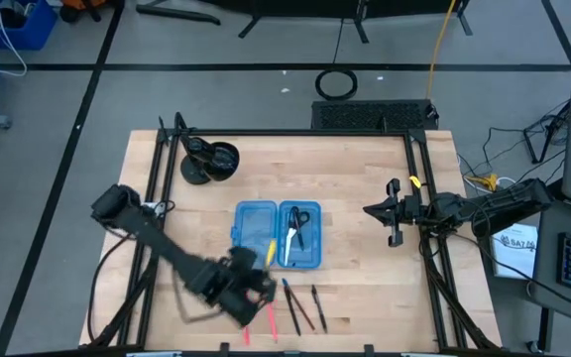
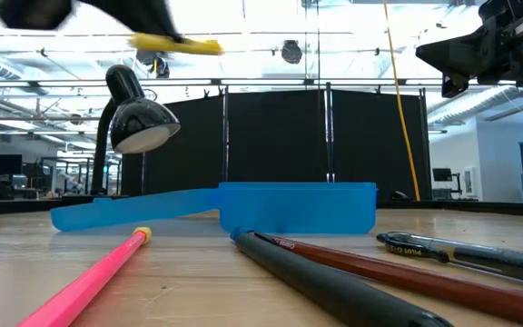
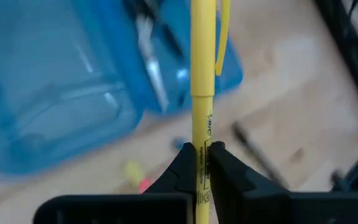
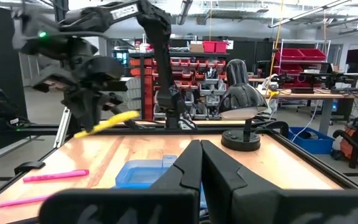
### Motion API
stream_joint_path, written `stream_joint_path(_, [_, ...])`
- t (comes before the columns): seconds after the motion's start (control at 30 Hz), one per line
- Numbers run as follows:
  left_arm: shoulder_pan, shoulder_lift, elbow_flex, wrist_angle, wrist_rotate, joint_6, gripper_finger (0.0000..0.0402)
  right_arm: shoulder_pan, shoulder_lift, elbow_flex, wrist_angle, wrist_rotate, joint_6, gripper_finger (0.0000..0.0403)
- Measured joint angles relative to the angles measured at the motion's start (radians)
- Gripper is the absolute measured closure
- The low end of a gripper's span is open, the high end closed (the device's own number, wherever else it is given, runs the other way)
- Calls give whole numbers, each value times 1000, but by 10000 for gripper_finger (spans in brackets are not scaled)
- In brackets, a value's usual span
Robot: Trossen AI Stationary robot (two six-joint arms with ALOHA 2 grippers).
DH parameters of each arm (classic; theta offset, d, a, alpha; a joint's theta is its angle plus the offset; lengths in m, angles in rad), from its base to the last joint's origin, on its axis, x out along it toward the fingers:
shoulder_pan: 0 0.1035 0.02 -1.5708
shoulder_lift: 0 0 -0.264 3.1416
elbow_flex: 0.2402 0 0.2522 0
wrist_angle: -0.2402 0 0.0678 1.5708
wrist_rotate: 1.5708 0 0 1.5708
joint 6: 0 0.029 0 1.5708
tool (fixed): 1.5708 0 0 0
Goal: Pick & place school supplies into a supply box
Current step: Put the yellow pen into the blue supply box
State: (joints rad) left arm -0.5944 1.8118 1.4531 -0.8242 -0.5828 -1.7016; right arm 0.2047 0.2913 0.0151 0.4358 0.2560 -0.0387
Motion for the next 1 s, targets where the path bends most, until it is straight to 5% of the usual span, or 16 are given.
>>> stream_joint_path(0.5, [340, 2, -33, 226, 236, 270, 382, 0, 0, 0, -23, -78, -6, 403])
stream_joint_path(1.0, [433, 5, -240, 426, 392, 193, 382, 0, 0, 0, -36, -78, -37, 403])
